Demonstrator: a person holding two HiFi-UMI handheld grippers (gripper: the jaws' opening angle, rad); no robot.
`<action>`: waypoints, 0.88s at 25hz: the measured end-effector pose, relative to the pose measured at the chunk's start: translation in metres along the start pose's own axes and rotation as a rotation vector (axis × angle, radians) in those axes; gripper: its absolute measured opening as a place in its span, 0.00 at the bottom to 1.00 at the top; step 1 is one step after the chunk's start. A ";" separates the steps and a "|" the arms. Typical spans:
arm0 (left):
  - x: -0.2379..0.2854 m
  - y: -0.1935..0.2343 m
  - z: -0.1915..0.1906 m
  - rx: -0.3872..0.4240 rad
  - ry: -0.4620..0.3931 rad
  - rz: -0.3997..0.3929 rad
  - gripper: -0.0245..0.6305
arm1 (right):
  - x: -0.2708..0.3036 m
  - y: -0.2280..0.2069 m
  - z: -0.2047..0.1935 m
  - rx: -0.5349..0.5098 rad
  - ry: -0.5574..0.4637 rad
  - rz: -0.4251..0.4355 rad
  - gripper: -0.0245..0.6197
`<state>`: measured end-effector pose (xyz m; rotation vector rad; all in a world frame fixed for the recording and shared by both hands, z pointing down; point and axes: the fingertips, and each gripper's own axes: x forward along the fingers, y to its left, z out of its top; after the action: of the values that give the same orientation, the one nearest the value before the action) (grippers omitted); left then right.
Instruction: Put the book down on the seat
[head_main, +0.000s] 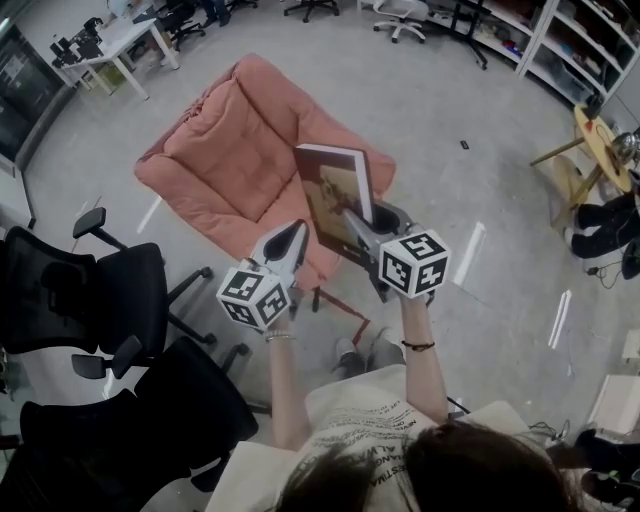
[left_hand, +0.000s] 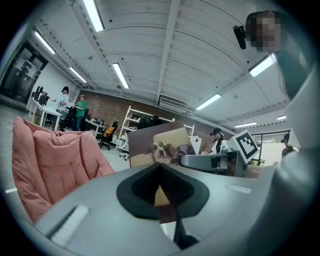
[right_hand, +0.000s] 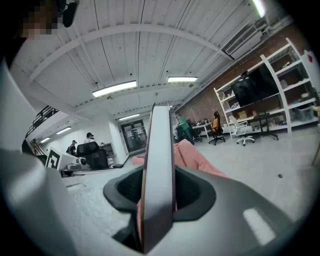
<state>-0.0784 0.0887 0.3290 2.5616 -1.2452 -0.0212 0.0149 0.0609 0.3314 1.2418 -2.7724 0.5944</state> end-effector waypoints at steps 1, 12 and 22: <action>0.004 0.002 0.001 -0.001 0.001 0.002 0.03 | 0.003 -0.004 0.001 0.000 0.006 0.000 0.27; 0.067 0.047 0.008 -0.035 0.002 0.114 0.03 | 0.065 -0.071 0.023 -0.008 0.071 0.073 0.27; 0.141 0.076 0.027 -0.066 -0.066 0.263 0.03 | 0.122 -0.137 0.063 -0.079 0.147 0.212 0.27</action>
<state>-0.0523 -0.0712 0.3390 2.3403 -1.5691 -0.0903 0.0384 -0.1314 0.3416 0.8586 -2.7921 0.5569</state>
